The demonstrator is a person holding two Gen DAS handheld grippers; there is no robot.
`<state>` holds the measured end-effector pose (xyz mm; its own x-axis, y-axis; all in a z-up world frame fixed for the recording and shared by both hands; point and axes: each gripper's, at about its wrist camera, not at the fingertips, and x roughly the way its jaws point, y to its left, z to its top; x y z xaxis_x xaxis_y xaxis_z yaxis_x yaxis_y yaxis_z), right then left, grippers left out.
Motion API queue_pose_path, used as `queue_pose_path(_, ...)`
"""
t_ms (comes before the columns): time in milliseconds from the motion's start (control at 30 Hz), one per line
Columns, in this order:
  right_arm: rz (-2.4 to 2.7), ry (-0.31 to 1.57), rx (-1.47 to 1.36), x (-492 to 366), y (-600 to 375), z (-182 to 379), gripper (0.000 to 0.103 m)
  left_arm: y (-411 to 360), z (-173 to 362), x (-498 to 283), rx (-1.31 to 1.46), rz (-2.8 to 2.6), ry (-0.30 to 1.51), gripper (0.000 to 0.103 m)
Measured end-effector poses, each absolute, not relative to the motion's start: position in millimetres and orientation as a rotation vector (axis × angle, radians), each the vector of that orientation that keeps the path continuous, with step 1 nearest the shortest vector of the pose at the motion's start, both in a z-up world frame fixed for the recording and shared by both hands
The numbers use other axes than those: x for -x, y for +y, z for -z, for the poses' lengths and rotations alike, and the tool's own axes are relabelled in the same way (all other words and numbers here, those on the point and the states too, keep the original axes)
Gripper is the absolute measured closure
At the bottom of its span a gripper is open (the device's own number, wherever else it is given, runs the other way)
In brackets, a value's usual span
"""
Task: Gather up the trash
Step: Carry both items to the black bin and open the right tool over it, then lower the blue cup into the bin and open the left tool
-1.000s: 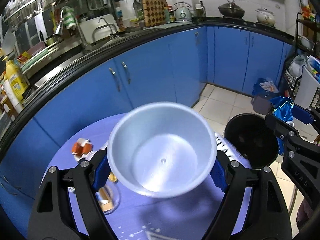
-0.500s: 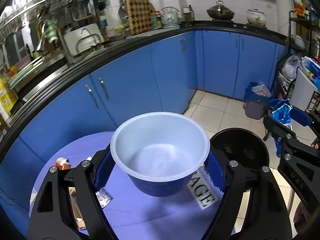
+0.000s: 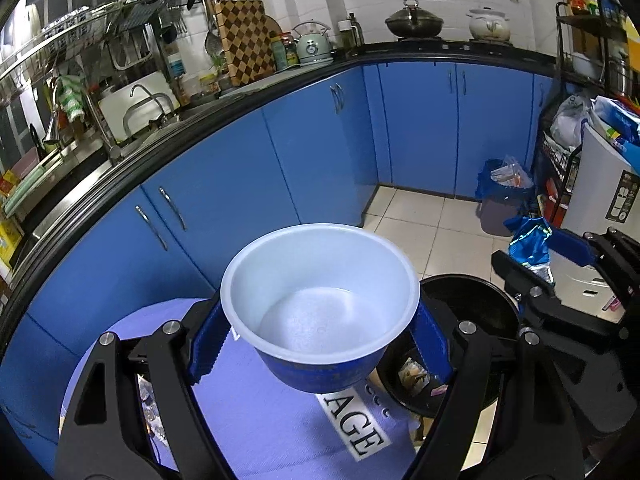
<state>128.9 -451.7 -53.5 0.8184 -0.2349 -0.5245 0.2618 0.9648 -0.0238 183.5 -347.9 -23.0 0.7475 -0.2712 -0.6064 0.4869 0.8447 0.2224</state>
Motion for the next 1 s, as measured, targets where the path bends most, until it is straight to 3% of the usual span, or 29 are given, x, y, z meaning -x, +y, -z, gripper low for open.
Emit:
queue_pose_path(300,0.267,0.569,-0.078,-143.3,-462.8,62.0,0.054,-362.7,26.4,-191.5,-0.398,0.42,0.594,0.024)
queue_pose_path(400,0.271,0.574,-0.083,-143.9,-466.9,64.1,0.043,-363.8,26.6,-192.5,-0.398,0.422,0.595,0.024)
queue_pose_path(467,0.282,0.568,-0.074,-142.7,-467.4,63.4,0.026,-365.7,26.5,-193.7,-0.396,0.429,0.598,0.024)
queue_pose_path(567,0.325,0.546,-0.039,-137.9,-467.7,60.8,0.017,-368.5,26.1,-193.3,-0.397,0.434,0.596,0.024)
queue_pose_path(933,0.485,0.552,0.014,-116.3,-492.1,59.5,0.016,-394.1,26.8,-184.4,-0.404,0.475,0.6,0.023)
queue_pose_path(1000,0.493,0.558,-0.003,-112.8,-497.6,59.6,0.016,-399.5,27.7,-183.5,-0.411,0.476,0.603,0.016)
